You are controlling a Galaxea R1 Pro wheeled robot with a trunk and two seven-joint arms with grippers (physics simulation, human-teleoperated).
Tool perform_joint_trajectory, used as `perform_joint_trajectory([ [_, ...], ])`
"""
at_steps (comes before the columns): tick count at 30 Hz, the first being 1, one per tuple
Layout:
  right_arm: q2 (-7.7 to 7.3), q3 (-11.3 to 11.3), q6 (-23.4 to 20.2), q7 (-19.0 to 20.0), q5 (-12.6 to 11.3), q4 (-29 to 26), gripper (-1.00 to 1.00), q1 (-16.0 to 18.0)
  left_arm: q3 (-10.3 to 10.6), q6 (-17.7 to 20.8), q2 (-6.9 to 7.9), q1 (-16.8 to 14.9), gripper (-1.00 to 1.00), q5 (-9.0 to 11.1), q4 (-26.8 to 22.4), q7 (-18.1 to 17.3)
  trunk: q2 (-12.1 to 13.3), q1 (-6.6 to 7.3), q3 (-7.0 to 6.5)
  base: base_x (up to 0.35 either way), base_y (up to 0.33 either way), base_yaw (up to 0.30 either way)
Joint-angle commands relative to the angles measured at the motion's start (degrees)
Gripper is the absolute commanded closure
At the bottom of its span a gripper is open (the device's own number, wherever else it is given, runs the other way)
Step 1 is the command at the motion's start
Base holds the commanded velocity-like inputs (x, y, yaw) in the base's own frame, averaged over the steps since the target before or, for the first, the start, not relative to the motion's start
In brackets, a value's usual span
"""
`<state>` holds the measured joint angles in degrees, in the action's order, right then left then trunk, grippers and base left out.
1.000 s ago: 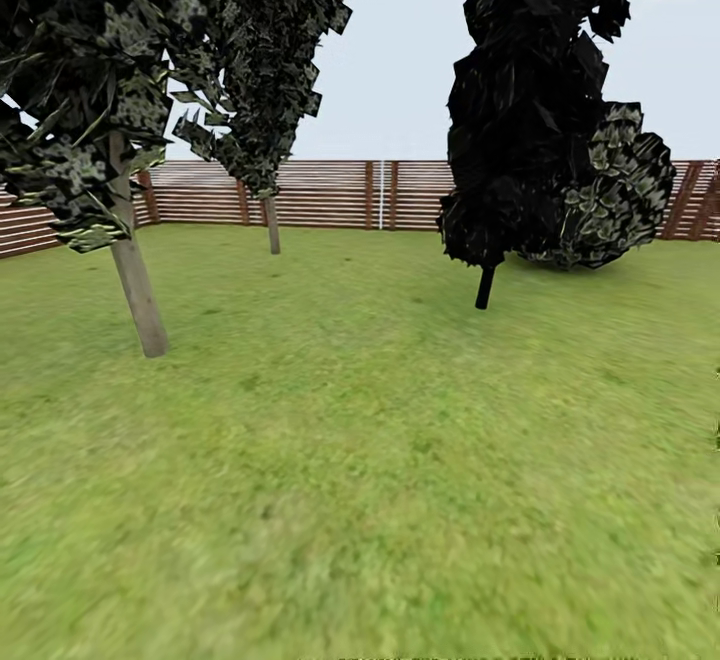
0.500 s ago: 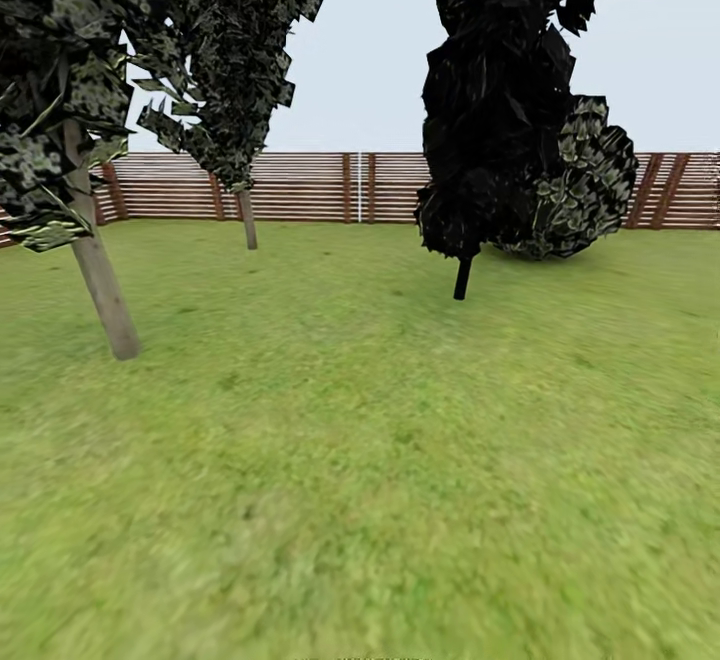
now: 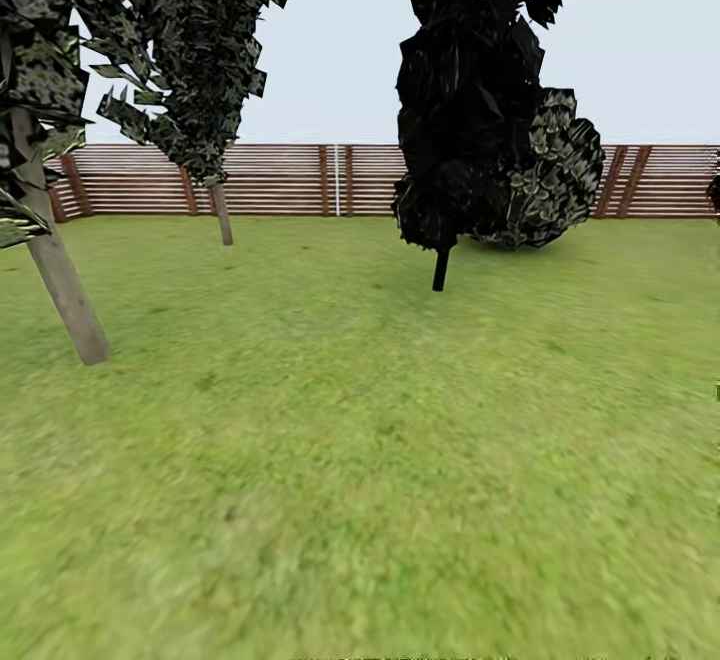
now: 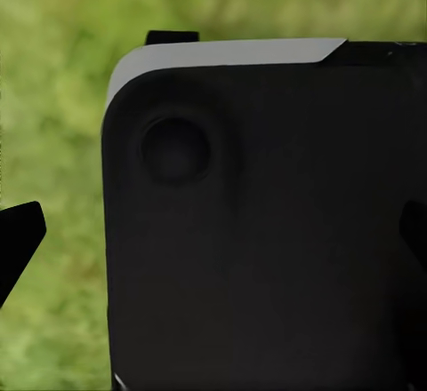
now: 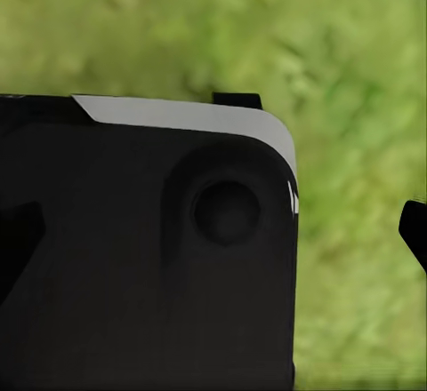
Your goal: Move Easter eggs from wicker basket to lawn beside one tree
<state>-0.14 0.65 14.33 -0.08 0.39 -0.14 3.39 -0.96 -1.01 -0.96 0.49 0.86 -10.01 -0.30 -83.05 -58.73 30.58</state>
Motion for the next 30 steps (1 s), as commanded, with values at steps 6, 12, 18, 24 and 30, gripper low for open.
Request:
perform_joint_trajectory([
  [6,-0.03,0.05,0.17,-0.01,-0.03,0.20,-1.00,0.03,-0.11,-0.04,-0.13,0.03,-1.00,0.03,-0.10,-0.05,-0.02,0.00,0.52,0.000,0.000,-0.160],
  [12,-0.03,0.12,0.17,-0.01,-0.03,0.22,-1.00,0.03,-0.09,-0.04,-0.11,0.03,-1.00,0.02,-0.10,0.03,-0.02,0.00,0.99,0.000,0.000,-0.160],
  [18,-0.03,0.14,0.17,-0.01,0.04,0.22,-1.00,0.03,-0.09,-0.04,-0.10,0.03,-1.00,0.02,-0.10,0.04,-0.02,0.00,1.46,0.000,0.000,-0.160],
  [24,0.00,0.14,0.17,-0.01,0.05,0.22,-1.00,0.03,-0.17,-0.04,0.06,0.03,-1.00,0.03,-0.10,0.04,-0.02,0.00,1.93,0.000,0.000,-0.160],
  [30,0.02,0.18,0.17,-0.01,0.10,0.22,-1.00,0.03,-0.18,-0.04,0.16,0.03,-1.00,0.02,-0.10,0.06,-0.02,0.00,2.40,0.000,0.000,-0.160],
])
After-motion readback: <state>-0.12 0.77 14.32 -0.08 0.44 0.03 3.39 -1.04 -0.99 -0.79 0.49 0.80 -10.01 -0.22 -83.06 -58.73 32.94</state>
